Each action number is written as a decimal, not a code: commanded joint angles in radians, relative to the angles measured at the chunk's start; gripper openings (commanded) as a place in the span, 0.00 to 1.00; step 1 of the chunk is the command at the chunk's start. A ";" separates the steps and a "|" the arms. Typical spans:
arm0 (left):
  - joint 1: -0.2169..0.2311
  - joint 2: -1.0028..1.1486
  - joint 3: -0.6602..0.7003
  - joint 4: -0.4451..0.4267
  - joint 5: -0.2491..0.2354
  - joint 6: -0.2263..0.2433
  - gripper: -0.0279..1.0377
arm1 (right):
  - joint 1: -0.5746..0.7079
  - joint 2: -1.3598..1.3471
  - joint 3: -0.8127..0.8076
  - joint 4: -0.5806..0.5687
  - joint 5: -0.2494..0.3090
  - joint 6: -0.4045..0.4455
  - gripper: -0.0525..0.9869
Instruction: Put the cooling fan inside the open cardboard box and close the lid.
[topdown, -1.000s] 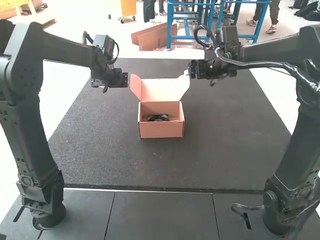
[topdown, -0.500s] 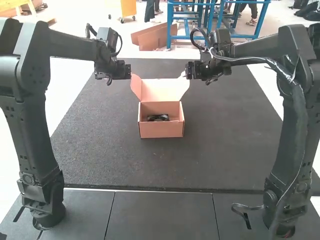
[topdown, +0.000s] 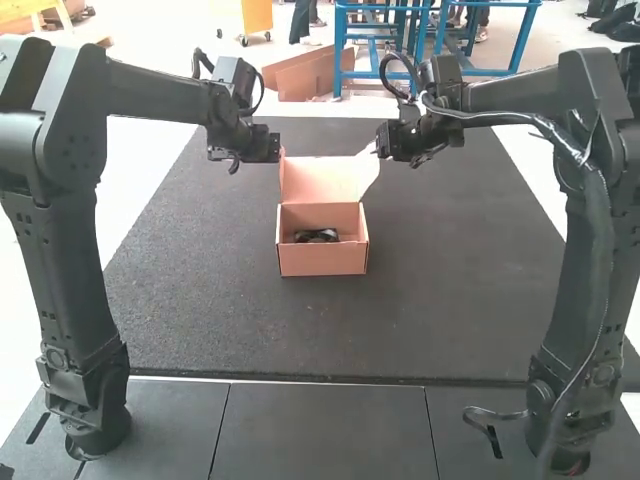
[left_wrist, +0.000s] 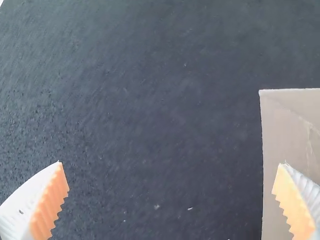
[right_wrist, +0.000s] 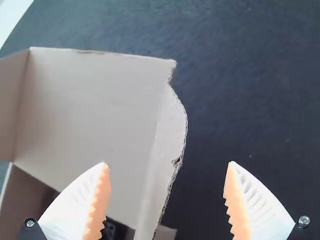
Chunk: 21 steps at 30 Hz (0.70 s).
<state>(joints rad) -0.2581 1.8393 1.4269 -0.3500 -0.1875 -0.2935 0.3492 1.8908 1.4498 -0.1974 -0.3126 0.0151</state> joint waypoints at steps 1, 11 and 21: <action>-0.003 0.003 0.046 -0.001 -0.004 -0.003 0.94 | -0.010 0.028 0.041 -0.016 -0.031 0.008 0.55; -0.003 0.001 0.046 -0.024 -0.004 -0.004 0.94 | -0.004 0.057 0.067 -0.063 -0.069 0.008 0.45; -0.003 0.001 0.046 -0.030 -0.004 -0.010 0.94 | -0.004 0.060 0.096 -0.051 -0.069 0.034 0.44</action>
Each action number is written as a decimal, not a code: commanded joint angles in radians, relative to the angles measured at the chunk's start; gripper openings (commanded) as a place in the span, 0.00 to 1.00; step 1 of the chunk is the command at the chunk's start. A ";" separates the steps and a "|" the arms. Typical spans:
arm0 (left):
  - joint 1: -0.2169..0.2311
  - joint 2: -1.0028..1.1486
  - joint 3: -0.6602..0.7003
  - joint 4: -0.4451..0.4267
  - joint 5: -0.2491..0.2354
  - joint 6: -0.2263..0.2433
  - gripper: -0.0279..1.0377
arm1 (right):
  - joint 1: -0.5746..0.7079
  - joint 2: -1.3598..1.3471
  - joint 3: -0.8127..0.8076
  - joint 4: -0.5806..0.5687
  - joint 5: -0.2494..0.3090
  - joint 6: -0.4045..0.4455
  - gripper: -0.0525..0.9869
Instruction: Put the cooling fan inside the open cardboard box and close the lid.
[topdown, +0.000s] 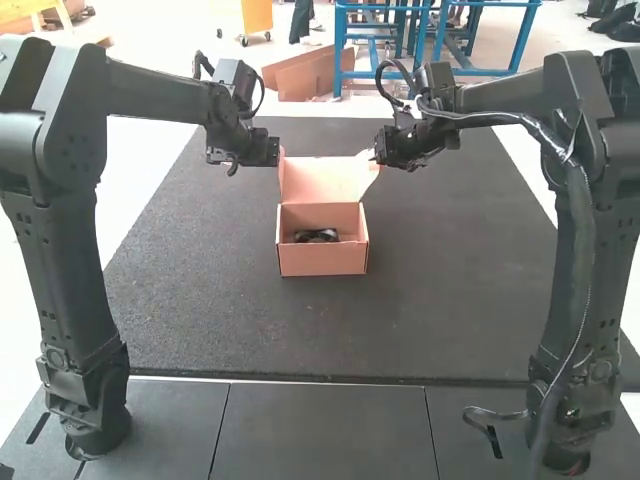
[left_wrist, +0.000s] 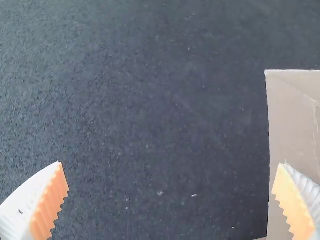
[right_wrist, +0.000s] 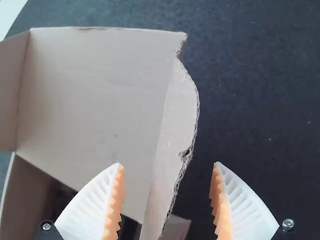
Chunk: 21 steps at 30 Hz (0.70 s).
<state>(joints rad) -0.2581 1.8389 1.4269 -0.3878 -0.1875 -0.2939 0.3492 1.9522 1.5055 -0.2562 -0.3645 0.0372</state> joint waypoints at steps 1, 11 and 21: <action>-0.003 0.002 0.046 0.009 -0.004 -0.010 0.94 | -0.004 -0.001 0.042 0.008 -0.016 0.012 0.44; -0.003 0.002 0.046 0.009 -0.004 -0.010 0.94 | -0.004 -0.001 0.041 0.006 -0.019 0.010 0.23; -0.003 -0.001 0.046 0.004 -0.004 -0.010 0.94 | -0.004 -0.001 0.038 0.006 -0.019 0.010 0.03</action>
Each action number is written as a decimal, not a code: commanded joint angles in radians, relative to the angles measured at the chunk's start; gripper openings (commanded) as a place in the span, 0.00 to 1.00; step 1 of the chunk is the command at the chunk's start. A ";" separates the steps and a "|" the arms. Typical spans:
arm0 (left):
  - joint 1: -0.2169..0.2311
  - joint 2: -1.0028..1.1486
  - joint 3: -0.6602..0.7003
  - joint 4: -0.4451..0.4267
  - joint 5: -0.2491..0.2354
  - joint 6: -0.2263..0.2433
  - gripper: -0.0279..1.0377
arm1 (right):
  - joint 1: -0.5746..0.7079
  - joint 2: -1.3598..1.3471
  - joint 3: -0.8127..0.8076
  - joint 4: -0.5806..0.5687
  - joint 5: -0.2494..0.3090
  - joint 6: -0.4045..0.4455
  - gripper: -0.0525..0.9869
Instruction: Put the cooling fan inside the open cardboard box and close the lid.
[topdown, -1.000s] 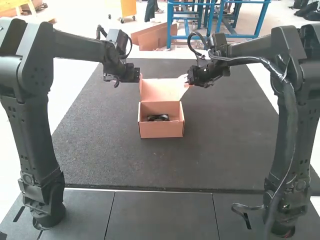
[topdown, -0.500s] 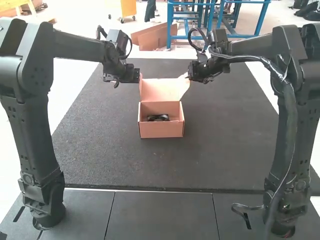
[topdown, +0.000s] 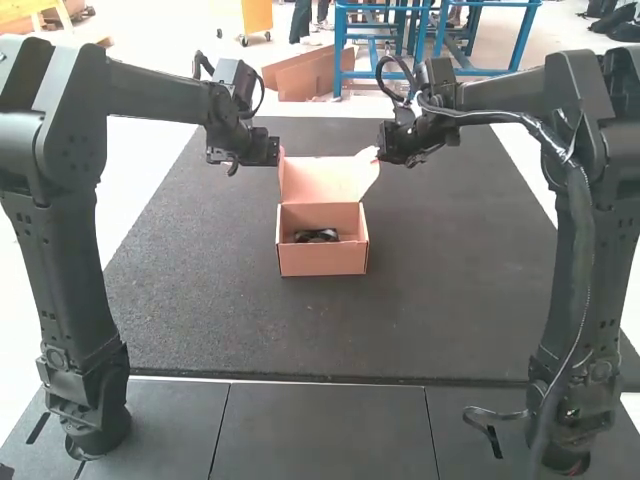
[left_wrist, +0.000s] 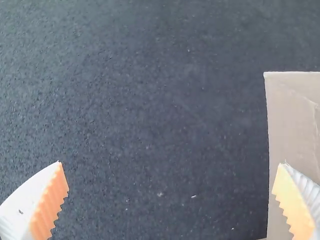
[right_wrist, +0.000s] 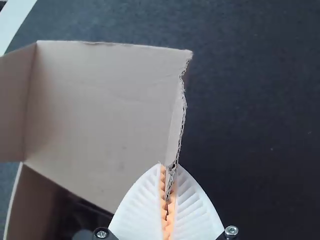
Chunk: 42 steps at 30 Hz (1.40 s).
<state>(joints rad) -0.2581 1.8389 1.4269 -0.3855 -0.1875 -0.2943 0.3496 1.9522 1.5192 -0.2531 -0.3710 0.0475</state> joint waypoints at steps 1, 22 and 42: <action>-0.003 -0.003 0.046 0.002 -0.004 -0.009 0.94 | -0.004 -0.001 0.024 0.003 -0.013 -0.001 0.03; -0.029 -0.026 0.046 -0.039 -0.003 -0.034 0.94 | 0.088 -0.084 -0.025 -0.084 0.070 -0.081 0.03; -0.030 -0.090 -0.003 -0.055 0.003 -0.049 0.94 | 0.173 -0.249 -0.275 0.054 0.282 -0.133 0.03</action>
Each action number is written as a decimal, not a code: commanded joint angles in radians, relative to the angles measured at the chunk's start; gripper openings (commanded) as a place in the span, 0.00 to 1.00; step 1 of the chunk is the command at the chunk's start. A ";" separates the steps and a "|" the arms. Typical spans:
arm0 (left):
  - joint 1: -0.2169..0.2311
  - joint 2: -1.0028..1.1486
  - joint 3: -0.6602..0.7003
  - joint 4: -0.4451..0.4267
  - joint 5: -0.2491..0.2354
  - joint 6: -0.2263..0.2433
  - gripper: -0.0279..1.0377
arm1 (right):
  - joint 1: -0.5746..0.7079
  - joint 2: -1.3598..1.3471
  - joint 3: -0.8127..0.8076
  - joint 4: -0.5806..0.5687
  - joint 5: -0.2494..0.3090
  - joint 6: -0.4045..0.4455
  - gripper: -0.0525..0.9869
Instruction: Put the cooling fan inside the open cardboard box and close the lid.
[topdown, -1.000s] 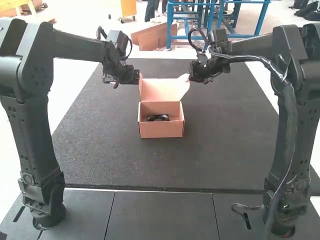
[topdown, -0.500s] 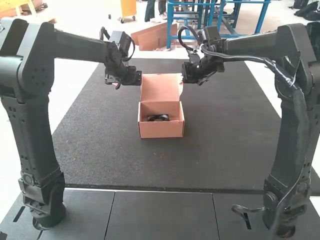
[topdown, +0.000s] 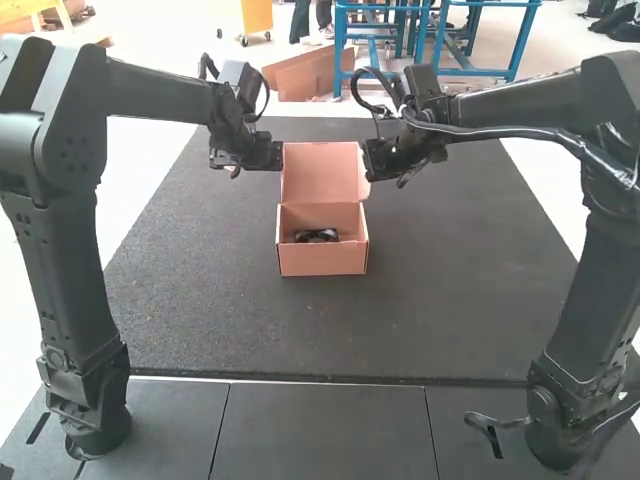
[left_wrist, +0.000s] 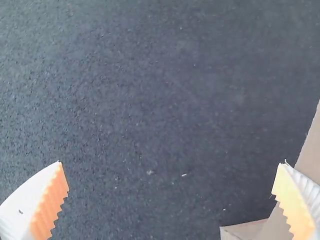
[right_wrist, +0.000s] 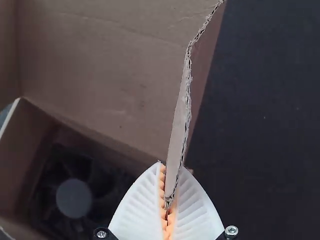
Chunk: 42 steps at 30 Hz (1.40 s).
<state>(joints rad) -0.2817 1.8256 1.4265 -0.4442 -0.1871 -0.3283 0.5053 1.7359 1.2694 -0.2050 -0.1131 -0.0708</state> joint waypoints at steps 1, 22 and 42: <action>-0.005 -0.080 -0.006 0.002 0.003 -0.015 0.94 | 0.021 -0.042 -0.036 0.012 0.029 -0.015 0.03; -0.013 -0.236 -0.190 0.030 0.037 -0.015 0.94 | 0.052 -0.124 -0.137 0.095 0.084 0.025 0.03; -0.014 -0.338 -0.253 -0.059 0.126 -0.003 0.94 | 0.055 -0.147 -0.211 0.174 0.105 0.058 0.03</action>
<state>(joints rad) -0.2867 1.5177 1.1908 -0.5014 -0.0940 -0.3382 0.5484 1.6394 1.0584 -0.0357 -0.0246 -0.0254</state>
